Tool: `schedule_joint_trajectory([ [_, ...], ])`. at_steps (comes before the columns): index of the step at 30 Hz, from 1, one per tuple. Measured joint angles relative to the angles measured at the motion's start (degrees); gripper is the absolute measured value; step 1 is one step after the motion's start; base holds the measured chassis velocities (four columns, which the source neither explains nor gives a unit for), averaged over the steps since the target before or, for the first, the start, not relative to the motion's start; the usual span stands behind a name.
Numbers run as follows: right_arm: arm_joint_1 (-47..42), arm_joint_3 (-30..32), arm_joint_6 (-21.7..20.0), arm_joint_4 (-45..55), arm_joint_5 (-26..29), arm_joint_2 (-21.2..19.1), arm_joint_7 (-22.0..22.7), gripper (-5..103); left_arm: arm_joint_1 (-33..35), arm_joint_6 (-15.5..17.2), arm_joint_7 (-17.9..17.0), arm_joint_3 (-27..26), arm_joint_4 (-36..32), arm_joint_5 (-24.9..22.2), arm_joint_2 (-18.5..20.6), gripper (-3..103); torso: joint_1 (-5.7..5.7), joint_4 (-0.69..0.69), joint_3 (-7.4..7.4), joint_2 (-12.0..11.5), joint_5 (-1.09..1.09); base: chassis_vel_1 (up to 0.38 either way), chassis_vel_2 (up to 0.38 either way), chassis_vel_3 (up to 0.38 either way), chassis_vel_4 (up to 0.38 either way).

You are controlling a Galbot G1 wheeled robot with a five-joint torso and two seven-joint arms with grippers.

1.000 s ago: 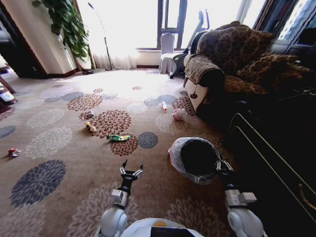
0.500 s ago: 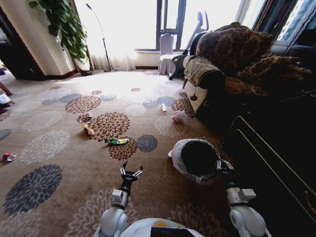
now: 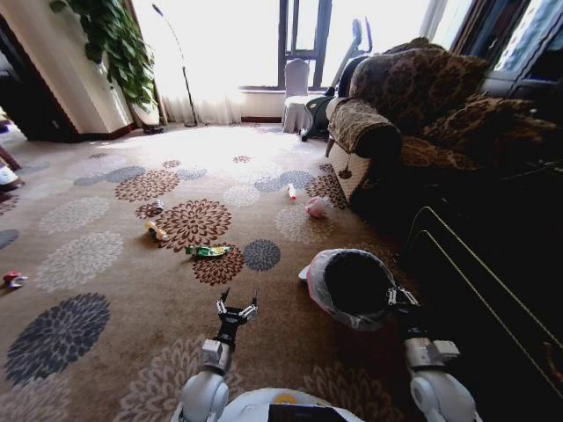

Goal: Pick up the trash from the ground and place it into the trash bin.

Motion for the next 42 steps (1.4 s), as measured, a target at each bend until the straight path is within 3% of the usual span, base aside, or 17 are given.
schedule_joint_trajectory([
  [10,-0.7,-1.3,2.0,0.1,0.1,0.5,0.0,0,-0.6,0.0,0.0,0.0,1.0,-0.2,0.1,98,0.0,0.02,0.0,0.0,0.01,-0.174,-0.168,0.176,0.183],
  [14,-1.6,-2.4,4.4,-0.1,-0.6,1.3,0.0,0,-2.9,0.8,0.6,0.0,4.5,-2.9,1.1,98,0.01,-0.02,0.0,0.0,0.06,-0.131,-0.157,0.125,0.1],
  [17,-1.6,-2.4,4.5,0.0,-0.8,1.3,0.0,0,-5.0,1.7,0.8,0.0,7.3,-4.4,2.4,98,0.01,-0.01,0.0,0.0,-0.06,-0.018,-0.014,0.019,0.004],
  [25,-1.9,-2.1,4.6,0.5,-1.3,1.1,0.0,0,-12.0,3.5,1.6,0.5,13.5,-5.6,5.0,98,0.01,0.01,0.0,0.0,0.02,0.044,0.037,-0.018,-0.028],
  [42,0.6,-5.1,4.2,-1.0,0.0,-3.0,0.0,0,-19.2,1.6,4.1,7.0,26.1,-4.8,7.7,98,0.04,0.02,0.03,0.0,0.01,-0.118,0.115,0.116,-0.114],
])
